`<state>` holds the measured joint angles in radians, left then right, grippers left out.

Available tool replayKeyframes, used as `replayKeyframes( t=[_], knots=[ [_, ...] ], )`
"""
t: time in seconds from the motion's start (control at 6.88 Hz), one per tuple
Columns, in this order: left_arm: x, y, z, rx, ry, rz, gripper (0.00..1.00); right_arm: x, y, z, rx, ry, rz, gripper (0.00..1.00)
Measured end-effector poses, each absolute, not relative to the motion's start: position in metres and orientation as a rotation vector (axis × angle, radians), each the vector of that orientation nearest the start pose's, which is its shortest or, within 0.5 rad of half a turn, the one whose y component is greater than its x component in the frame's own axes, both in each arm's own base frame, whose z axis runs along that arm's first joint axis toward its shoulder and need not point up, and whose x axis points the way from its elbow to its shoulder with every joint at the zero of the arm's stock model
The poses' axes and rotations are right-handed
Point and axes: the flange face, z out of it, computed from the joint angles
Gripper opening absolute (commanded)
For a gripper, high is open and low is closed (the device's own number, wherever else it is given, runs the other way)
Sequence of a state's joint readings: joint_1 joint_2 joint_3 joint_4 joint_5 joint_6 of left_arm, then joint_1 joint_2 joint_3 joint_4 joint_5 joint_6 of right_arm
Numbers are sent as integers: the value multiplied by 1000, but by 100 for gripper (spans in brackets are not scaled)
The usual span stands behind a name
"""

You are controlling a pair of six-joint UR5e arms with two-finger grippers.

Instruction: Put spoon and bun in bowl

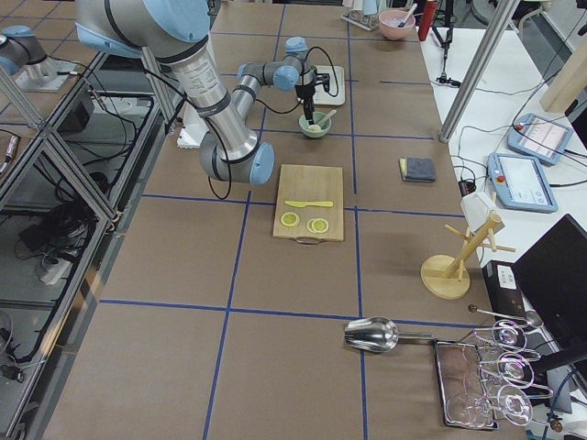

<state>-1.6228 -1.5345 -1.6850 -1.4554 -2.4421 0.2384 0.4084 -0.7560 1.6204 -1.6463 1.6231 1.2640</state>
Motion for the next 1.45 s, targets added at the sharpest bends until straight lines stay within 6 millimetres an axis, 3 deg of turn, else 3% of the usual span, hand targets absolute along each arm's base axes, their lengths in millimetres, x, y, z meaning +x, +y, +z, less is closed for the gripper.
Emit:
replayKeyframes(
  t=[0.15,0.44,0.73,1.02,1.16,1.45],
  knots=[
    [-82,-470,621,98,863,164,100,-571,-417,156,227,-771,45,100],
    [-82,-469,618,103,859,167,100,-480,-477,189,221,-793,-83,100],
    [-82,-464,623,93,859,162,100,-359,-528,262,246,-770,-239,100],
    [-81,-460,628,82,861,159,100,-227,-561,347,249,-752,-348,100],
    [-80,-459,627,81,861,157,100,-165,-562,396,226,-738,-328,100],
    [-80,-459,623,88,859,160,100,-65,-527,496,129,-702,-188,100]
  ],
)
